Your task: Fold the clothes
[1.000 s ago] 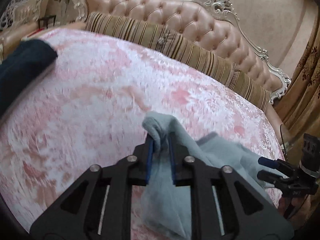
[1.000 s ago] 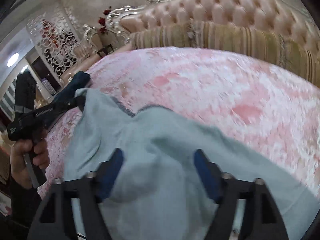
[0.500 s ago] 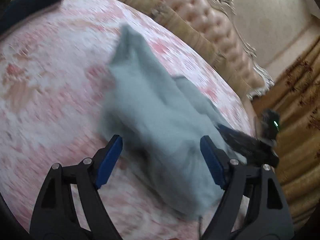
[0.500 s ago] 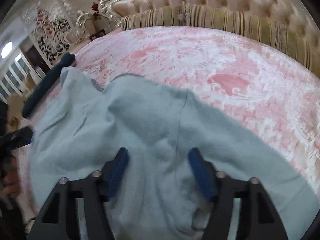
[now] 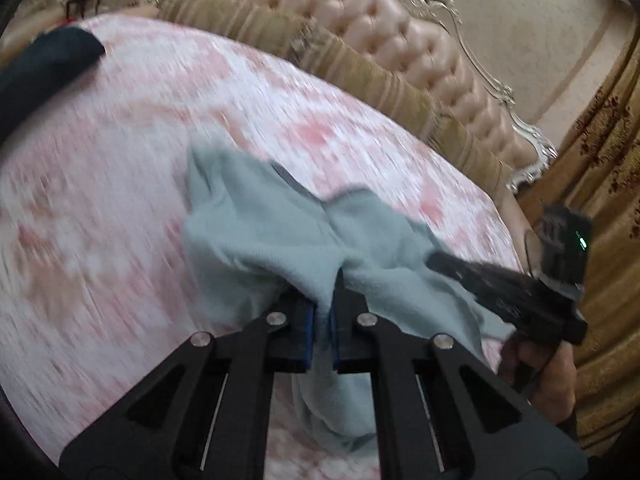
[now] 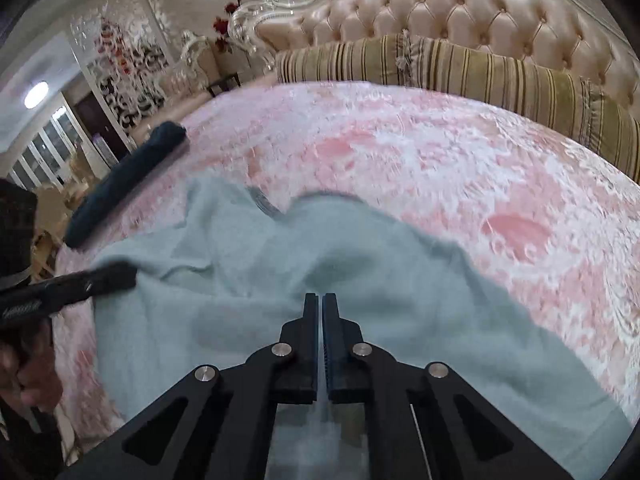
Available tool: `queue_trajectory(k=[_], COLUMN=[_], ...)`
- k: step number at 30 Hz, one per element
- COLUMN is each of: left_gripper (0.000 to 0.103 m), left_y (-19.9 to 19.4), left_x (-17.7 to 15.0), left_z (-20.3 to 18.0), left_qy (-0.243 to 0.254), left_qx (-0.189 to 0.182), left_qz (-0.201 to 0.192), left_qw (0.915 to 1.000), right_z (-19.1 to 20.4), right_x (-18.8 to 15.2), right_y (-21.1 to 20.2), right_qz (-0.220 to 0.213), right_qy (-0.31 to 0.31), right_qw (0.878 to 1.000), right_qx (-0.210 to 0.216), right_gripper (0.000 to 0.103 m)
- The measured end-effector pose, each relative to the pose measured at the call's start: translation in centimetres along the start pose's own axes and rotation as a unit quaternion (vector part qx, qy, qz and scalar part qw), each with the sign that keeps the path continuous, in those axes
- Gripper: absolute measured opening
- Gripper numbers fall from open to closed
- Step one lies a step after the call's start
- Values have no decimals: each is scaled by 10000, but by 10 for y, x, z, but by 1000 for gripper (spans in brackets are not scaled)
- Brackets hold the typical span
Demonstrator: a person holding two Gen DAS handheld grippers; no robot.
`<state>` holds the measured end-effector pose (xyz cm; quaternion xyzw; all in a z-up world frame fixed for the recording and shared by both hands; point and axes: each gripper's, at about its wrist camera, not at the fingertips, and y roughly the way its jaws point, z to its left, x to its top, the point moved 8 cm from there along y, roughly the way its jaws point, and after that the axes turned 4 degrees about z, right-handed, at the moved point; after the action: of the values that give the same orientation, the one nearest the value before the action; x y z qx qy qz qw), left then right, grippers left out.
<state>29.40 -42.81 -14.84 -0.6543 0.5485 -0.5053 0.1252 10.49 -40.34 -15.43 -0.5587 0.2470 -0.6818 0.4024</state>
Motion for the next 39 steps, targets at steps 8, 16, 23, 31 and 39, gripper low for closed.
queue_trajectory(k=[8, 16, 23, 31, 39], left_gripper=[7, 12, 70, 70, 70], left_y=[1, 13, -21, -36, -34], left_x=[56, 51, 27, -9, -23], left_z=[45, 75, 80, 85, 103], left_qy=[-115, -428, -746, -911, -1285], left_qx=[453, 562, 313, 25, -142], left_qz=[-399, -423, -652, -556, -471], left_qw=[9981, 9966, 9946, 9943, 9905], right_z=[-14, -30, -52, 1, 20], right_x=[14, -10, -19, -17, 3], right_y=[0, -16, -18, 13, -2], right_qz=[-17, -42, 130, 381, -135], right_qy=[114, 195, 38, -705, -257], right_qw=[9995, 9991, 9971, 9967, 9984], right_qx=[-282, -375, -745, -145, 483], right_gripper=[71, 85, 85, 85, 17])
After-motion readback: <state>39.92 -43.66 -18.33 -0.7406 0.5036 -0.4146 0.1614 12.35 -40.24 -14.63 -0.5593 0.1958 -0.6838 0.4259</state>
